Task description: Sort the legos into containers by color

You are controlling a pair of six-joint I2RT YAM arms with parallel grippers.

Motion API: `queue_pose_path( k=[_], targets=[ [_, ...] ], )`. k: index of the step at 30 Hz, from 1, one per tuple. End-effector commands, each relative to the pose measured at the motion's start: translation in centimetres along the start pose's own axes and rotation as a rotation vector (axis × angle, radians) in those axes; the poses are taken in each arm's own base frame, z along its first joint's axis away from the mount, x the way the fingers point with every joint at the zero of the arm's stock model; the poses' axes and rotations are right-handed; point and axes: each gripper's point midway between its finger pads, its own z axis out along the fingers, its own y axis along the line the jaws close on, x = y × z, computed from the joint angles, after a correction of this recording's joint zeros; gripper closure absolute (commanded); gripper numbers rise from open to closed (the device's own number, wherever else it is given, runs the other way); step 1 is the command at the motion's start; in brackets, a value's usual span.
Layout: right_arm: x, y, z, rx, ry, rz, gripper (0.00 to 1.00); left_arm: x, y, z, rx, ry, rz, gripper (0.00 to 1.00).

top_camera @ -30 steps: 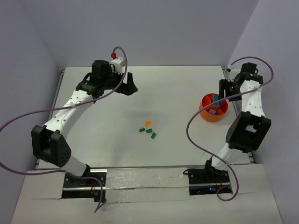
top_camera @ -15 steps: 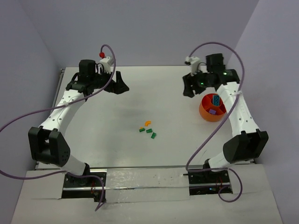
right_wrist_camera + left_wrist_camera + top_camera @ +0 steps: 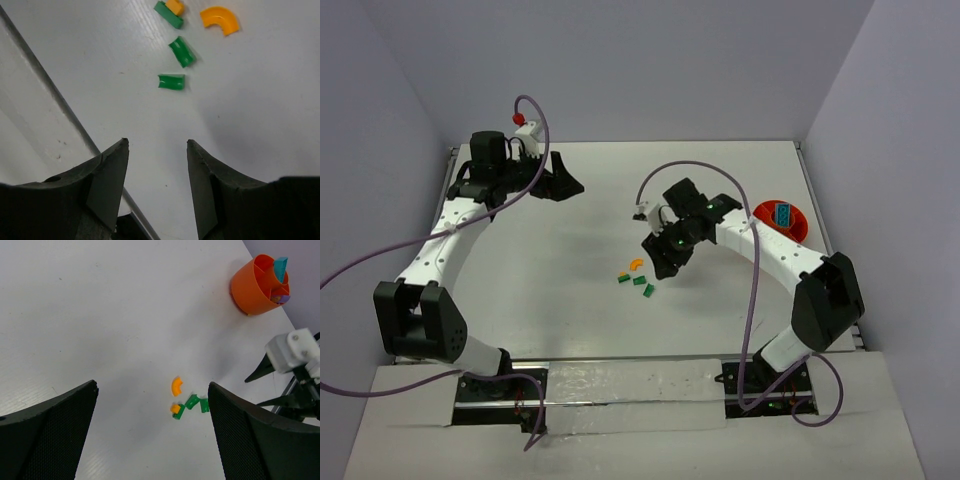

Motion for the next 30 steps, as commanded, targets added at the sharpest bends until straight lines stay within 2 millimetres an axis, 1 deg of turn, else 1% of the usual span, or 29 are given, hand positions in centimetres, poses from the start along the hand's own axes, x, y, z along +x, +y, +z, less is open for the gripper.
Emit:
queue_pose_path(
  k=[1,3,4,8,11,12,17,19,26,30],
  targets=[
    [-1.5,0.4,1.4,0.021,-0.05,-0.03,0.46,-1.8,-1.3,-0.9,0.04,-0.064,0.046,0.03],
    [-1.3,0.3,2.5,0.018,-0.022,0.01,0.49,-1.9,-1.3,-0.9,0.039,-0.065,0.041,0.04],
    [-1.2,0.1,2.7,0.035,-0.019,0.023,0.49,-1.9,-1.3,-0.9,0.036,-0.067,0.041,0.04],
    [-1.0,0.0,3.7,0.069,-0.026,0.093,0.41,-1.9,-1.2,-0.8,0.032,-0.069,0.037,0.04],
    [-1.0,0.3,4.5,0.118,-0.018,0.072,0.27,-1.8,-1.2,-0.9,0.03,-0.069,0.037,0.04],
    [-0.9,0.5,4.8,0.114,-0.013,0.066,0.26,-1.7,-1.2,-0.9,0.03,-0.069,0.037,0.04],
    [-0.3,0.1,6.5,0.139,0.047,0.056,0.26,-1.9,-1.3,-1.0,0.03,-0.074,0.043,0.04],
    [-0.1,-0.1,7.6,0.152,0.09,0.051,0.26,-1.8,-1.3,-1.1,0.028,-0.074,0.045,0.04],
    [1.0,-0.7,9.2,0.214,0.159,0.023,0.26,-1.8,-1.2,-1.1,0.022,-0.071,0.051,0.04],
    [1.0,-0.9,9.9,0.218,0.168,0.016,0.26,-1.7,-1.2,-1.0,0.026,-0.071,0.048,0.04]
  ],
)
